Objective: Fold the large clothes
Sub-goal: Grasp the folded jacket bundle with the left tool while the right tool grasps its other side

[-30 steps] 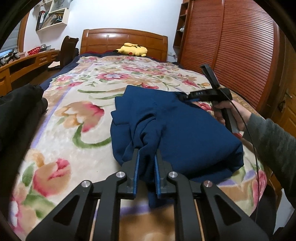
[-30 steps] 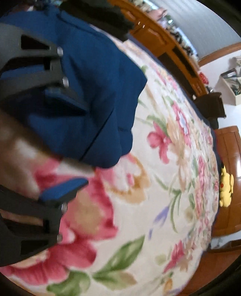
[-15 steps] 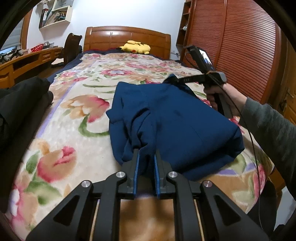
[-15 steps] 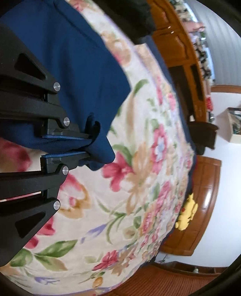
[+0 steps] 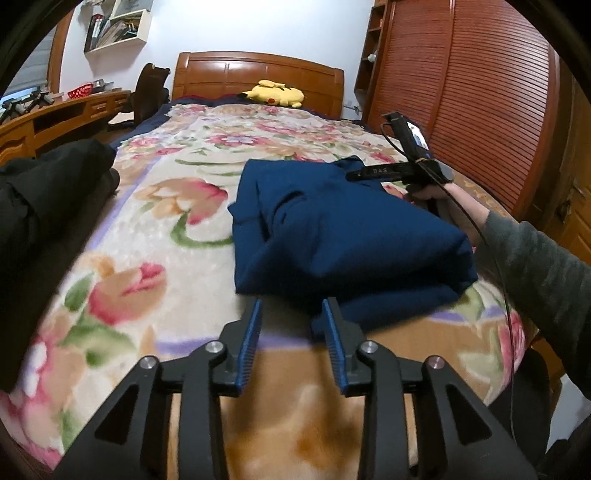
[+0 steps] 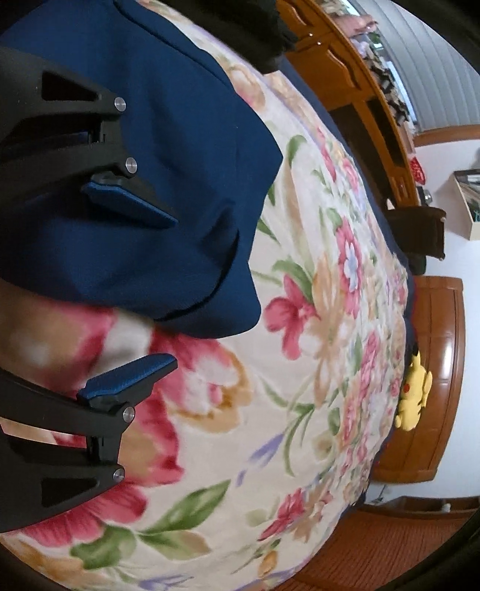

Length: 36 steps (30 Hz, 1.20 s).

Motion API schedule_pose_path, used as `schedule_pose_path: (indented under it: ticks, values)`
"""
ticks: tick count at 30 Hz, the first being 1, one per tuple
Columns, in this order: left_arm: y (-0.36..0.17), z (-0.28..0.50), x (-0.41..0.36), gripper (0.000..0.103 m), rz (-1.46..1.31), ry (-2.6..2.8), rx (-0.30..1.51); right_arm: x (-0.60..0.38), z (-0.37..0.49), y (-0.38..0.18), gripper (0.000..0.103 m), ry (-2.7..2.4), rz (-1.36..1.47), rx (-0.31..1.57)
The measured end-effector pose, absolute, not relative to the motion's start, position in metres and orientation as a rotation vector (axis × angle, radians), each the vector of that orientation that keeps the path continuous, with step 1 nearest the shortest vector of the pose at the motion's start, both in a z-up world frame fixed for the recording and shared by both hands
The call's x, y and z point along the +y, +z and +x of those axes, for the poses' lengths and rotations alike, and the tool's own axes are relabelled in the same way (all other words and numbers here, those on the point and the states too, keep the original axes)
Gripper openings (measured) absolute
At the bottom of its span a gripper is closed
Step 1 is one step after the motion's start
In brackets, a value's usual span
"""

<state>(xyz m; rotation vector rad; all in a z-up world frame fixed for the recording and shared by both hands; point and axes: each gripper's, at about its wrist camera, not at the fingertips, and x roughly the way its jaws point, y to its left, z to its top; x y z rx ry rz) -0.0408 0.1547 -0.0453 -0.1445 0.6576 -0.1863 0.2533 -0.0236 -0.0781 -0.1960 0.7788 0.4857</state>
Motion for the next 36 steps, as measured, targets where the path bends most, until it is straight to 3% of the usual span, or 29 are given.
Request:
schedule_pose_path:
  ticks: [36]
  values:
    - [-0.065,-0.014,0.12,0.036,-0.152,-0.174,0.751,-0.033,0.249,-0.106,0.074,0.62,-0.065,0.829]
